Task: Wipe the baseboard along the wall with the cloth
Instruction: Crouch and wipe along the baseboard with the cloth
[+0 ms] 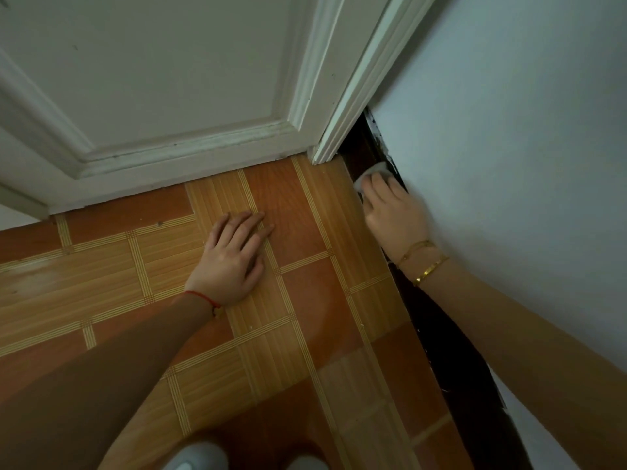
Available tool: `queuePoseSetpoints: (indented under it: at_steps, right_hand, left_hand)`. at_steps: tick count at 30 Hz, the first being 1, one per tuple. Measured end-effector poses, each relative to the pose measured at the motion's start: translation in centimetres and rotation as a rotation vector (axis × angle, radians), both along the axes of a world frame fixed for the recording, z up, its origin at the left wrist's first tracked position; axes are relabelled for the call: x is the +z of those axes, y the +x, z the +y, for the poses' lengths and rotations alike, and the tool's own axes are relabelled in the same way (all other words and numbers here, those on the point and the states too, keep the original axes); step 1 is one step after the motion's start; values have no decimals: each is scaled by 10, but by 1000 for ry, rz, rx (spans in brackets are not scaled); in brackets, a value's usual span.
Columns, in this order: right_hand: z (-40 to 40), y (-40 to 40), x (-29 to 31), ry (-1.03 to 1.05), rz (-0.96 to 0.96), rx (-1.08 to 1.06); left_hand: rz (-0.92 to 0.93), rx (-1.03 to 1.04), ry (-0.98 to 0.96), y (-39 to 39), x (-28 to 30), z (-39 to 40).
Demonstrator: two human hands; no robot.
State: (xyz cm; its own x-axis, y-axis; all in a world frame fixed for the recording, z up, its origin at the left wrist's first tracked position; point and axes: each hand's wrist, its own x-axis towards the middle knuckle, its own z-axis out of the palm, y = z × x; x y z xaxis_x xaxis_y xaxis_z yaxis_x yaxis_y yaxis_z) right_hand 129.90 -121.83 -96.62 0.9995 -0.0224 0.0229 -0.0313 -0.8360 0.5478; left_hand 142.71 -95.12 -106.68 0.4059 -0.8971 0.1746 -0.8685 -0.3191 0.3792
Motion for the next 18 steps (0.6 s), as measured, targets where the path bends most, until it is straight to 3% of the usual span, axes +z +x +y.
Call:
queuePoseSetpoints:
  at_steps: [9,18]
  right_hand:
    - [18,-77,-1,-39,230,-63]
    - [-6,12,8,-131,112,10]
  left_hand:
    - [9,1,-3,0,0,1]
    - [0,4,-16,0,0,0]
